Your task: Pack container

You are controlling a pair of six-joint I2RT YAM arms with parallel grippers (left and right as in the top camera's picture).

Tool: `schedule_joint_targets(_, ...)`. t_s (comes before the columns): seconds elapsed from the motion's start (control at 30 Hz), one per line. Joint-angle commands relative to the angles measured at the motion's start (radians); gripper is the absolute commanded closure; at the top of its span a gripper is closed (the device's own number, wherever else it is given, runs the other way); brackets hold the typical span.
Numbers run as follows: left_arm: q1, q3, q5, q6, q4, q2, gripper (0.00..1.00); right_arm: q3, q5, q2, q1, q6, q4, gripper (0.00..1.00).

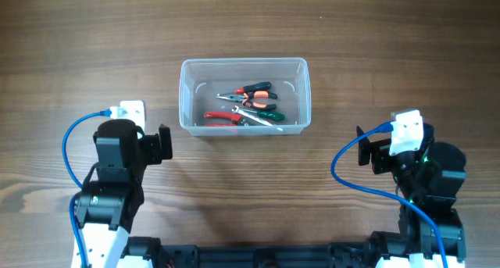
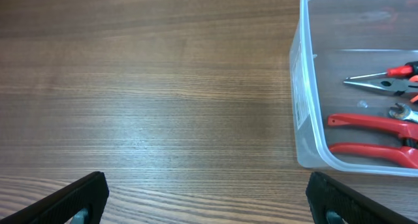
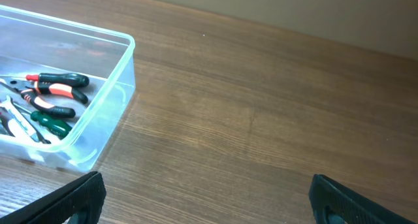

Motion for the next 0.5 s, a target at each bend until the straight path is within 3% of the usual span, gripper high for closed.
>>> schedule_joint_targets(0.0,0.003,-0.009,-0.012,0.005,0.002,0.025,0.00,-0.005,-0.013,-0.053,0.023,-0.009,0.006,0.00)
schedule_joint_targets(0.13,0.003,-0.009,-0.012,0.005,0.003,0.057,0.00,-0.005,0.077,-0.220,0.096,-0.009,-0.032,0.00)
schedule_joint_targets(0.3,0.003,-0.009,-0.012,0.005,0.003,0.096,0.00,-0.019,0.045,-0.474,0.129,-0.007,-0.087,0.00)
schedule_joint_targets(0.37,0.003,-0.009,-0.012,0.005,0.003,0.108,0.00,-0.058,0.068,-0.527,0.131,0.001,-0.027,0.00)
schedule_joint_targets(0.47,0.003,-0.009,-0.012,0.005,0.003,0.114,0.00,-0.162,0.167,-0.560,0.134,0.169,0.152,0.00)
